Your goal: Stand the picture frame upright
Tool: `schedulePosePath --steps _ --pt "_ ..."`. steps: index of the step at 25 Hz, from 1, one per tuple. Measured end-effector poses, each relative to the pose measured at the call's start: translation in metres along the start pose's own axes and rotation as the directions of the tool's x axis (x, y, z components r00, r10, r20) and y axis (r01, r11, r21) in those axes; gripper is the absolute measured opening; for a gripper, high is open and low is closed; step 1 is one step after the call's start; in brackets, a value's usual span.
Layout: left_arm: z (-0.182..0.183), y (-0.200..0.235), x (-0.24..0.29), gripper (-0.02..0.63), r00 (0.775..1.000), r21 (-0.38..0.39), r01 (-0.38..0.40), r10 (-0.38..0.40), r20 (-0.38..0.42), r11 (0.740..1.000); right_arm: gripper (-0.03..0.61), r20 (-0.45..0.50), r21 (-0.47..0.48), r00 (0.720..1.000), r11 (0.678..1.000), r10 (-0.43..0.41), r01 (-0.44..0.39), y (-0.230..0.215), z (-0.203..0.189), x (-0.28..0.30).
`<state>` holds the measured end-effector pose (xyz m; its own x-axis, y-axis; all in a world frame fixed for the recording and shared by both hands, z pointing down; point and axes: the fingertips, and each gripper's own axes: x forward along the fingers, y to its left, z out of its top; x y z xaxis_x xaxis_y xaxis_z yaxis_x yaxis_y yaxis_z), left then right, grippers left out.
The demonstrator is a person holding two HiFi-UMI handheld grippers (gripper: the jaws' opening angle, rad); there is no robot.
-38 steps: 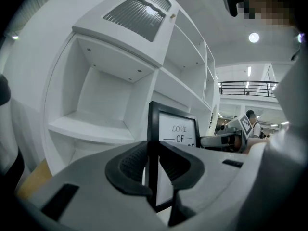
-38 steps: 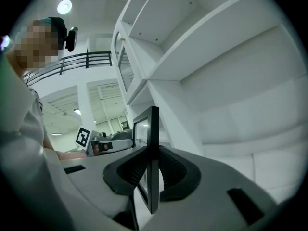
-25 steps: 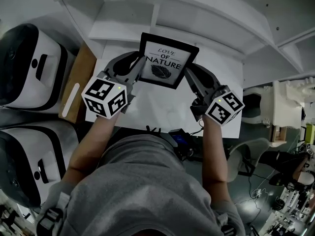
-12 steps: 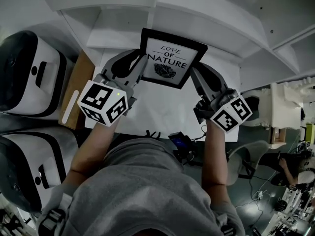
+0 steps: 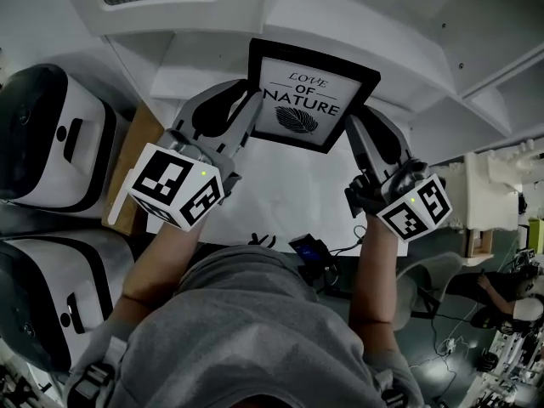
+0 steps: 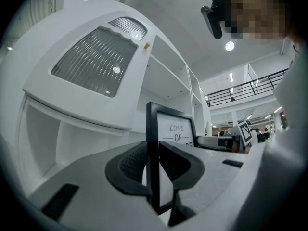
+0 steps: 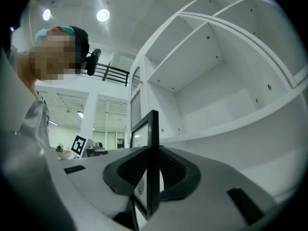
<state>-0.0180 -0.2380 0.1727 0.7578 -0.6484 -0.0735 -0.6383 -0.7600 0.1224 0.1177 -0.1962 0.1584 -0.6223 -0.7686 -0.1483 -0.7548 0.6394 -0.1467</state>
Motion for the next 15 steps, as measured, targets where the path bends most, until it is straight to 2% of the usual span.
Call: schedulePosePath --steps 4,15 --pt "0.003 0.0 -0.001 0.077 0.998 -0.003 -0.001 0.002 0.061 1.0 0.083 0.032 -0.028 0.999 1.0 0.005 -0.004 0.004 0.005 -0.002" --pt "0.005 -0.001 -0.004 0.077 0.982 0.05 -0.009 0.0 0.191 0.999 0.081 0.103 -0.126 0.995 0.992 0.019 -0.006 0.013 0.01 -0.005"
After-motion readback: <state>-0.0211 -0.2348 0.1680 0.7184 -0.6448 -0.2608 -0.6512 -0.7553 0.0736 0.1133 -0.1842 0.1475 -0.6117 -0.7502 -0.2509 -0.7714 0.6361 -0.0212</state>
